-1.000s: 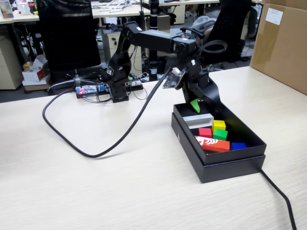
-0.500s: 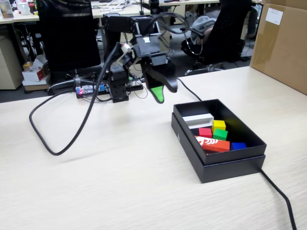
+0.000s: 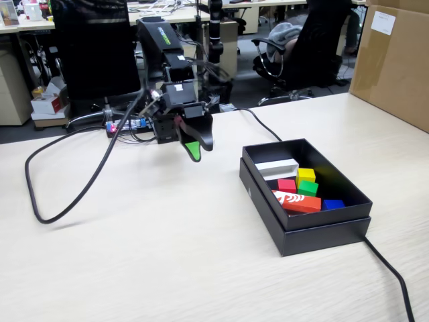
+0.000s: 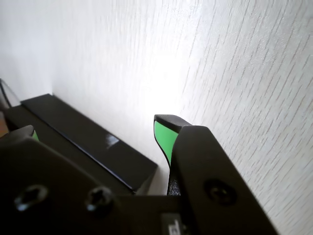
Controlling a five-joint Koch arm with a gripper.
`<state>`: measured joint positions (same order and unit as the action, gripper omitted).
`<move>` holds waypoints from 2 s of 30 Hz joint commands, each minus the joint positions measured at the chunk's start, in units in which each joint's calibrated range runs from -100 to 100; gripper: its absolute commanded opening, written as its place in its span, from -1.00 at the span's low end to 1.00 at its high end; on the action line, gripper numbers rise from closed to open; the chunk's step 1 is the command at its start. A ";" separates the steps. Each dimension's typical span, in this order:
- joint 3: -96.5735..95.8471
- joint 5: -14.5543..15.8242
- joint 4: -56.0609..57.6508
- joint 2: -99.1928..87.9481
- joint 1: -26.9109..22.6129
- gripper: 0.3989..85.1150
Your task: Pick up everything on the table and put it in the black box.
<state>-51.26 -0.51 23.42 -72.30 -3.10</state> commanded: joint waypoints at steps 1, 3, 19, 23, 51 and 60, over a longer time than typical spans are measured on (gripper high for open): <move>-1.78 0.29 -5.58 -6.47 0.63 0.12; -6.13 0.29 -8.26 -8.31 1.32 0.14; -31.52 0.15 -29.43 -15.88 3.81 0.17; -36.14 0.24 -32.10 -17.15 3.57 0.17; -45.48 0.34 -35.99 -17.38 2.64 0.15; -45.57 1.12 -35.99 -17.38 2.54 0.12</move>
<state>-96.90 0.32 -13.74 -90.42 -0.51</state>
